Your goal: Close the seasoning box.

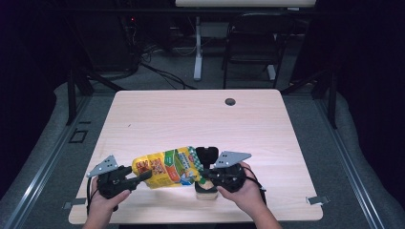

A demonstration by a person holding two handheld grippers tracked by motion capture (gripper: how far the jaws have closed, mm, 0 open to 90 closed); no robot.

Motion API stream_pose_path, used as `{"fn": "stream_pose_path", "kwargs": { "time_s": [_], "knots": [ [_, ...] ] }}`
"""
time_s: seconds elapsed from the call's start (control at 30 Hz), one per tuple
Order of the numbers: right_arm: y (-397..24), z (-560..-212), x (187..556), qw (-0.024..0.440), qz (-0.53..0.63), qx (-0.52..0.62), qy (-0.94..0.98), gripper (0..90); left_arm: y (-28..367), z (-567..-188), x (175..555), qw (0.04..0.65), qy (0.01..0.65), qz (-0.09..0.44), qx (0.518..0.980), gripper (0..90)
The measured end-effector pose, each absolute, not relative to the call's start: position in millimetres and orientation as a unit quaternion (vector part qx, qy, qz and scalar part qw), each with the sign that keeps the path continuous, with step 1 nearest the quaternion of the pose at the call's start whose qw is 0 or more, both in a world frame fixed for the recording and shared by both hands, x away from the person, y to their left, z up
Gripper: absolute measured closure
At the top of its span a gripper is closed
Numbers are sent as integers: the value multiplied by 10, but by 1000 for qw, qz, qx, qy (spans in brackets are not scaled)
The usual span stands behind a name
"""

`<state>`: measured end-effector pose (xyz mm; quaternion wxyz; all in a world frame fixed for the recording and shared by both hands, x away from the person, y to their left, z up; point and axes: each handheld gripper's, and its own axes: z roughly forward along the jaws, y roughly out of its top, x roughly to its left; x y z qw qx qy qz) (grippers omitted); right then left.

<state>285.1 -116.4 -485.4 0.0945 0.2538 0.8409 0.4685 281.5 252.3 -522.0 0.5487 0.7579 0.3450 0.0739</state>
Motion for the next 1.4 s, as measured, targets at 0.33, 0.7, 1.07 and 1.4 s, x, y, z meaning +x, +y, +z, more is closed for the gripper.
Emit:
{"fn": "stream_pose_path", "kwargs": {
  "time_s": [0.33,0.7,1.07,1.4],
  "knots": [
    [-1146,-4858,2848,95,475,252,838,900,2528,-5311,2804,541,349,79,761,549],
    [-1123,-4845,2830,97,480,247,836,900,2516,-5429,2777,525,358,82,768,544],
    [-1155,-4802,2834,104,488,250,830,900,2472,-5422,2750,532,357,82,764,546],
    [-1165,-4766,2842,103,494,250,827,900,2462,-5481,2762,521,355,81,772,548]
  ]
}}
